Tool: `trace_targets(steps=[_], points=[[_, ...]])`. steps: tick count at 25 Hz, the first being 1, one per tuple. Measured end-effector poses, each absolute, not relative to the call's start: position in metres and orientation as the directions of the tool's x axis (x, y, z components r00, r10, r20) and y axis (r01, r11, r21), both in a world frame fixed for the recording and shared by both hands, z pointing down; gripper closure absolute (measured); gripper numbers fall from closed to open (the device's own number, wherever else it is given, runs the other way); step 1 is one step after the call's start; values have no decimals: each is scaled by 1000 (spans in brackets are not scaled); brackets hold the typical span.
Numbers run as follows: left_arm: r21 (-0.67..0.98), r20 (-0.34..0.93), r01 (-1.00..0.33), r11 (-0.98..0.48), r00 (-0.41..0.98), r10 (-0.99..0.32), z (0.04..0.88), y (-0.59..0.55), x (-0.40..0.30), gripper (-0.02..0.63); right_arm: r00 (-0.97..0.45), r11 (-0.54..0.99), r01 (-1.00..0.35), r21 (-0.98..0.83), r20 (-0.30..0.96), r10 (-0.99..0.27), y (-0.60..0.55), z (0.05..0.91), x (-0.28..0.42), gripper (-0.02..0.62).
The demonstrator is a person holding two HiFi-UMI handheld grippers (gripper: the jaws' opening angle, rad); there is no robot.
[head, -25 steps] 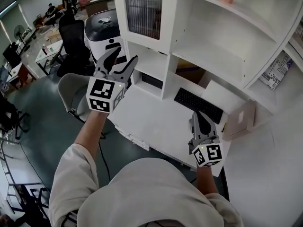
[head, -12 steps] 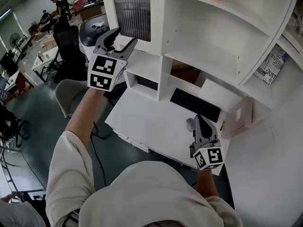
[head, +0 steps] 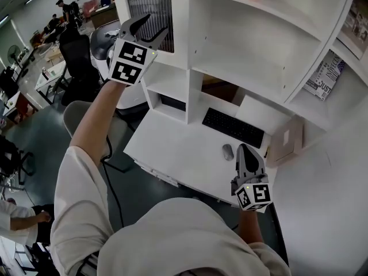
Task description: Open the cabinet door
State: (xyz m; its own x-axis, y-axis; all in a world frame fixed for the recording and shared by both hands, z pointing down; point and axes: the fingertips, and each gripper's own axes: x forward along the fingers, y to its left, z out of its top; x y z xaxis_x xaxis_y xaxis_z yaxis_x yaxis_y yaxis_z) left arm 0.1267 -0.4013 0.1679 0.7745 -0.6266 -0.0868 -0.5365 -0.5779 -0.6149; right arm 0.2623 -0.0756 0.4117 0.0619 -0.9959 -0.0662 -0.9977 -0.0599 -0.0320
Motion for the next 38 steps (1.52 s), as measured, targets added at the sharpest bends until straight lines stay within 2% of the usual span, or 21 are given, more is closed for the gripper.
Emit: trace_targets(steps=[18, 30, 38], points=[[-749, -85, -462, -476, 779, -622, 115, -418, 177, 384, 149, -145, -988, -58, -69, -986, -56, 418, 299, 591], [-778, -94, -456, -433, 765, -637, 97, -428, 192, 415, 176, -171, -983, -72, -71, -982, -46, 421, 311, 591], [-797, -118, -455, -397, 762, -637, 87, -425, 199, 504, 192, -187, -979, -80, -62, -979, -41, 425, 319, 591]])
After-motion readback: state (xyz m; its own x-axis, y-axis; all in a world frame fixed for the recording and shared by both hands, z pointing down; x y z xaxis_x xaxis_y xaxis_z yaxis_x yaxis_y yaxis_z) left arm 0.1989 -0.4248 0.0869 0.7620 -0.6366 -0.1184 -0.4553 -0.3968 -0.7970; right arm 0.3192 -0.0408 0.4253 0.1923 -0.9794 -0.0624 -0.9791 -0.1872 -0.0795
